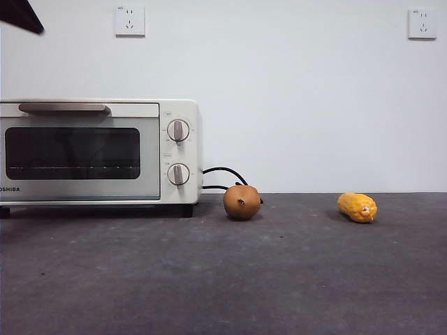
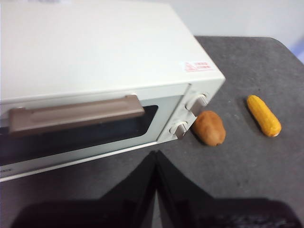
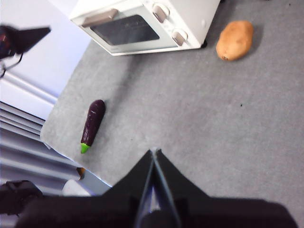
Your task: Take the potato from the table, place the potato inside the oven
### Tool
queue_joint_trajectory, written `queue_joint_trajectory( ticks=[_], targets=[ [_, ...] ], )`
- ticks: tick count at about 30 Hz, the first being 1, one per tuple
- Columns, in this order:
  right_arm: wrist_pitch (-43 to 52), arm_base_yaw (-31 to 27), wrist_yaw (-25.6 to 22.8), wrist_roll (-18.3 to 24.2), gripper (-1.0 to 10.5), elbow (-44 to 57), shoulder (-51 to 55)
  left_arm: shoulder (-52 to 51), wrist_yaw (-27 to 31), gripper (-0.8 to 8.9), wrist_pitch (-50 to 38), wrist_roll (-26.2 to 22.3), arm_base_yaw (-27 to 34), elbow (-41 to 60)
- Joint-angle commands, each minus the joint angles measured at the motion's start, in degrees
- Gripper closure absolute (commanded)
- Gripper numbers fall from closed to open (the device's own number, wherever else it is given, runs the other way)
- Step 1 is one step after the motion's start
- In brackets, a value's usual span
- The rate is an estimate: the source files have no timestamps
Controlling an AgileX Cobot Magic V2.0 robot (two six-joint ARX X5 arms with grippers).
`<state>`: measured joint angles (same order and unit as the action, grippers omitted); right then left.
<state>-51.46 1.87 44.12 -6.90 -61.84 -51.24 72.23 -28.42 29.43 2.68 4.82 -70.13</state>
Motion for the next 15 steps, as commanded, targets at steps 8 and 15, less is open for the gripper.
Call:
queue_joint_trajectory(
  ticks=[8, 15],
  targets=[
    [-1.2, 0.1, 0.3, 1.6, 9.6, -0.3, -0.2, 14.8, -10.6, 8.21, 0.9, 5.0, 9.4, -8.1],
    [-1.2, 0.1, 0.2, 1.3, 9.6, -0.3, -0.3, 17.7, -14.1, 8.21, -3.0, 4.6, 11.9, -8.1]
  ],
)
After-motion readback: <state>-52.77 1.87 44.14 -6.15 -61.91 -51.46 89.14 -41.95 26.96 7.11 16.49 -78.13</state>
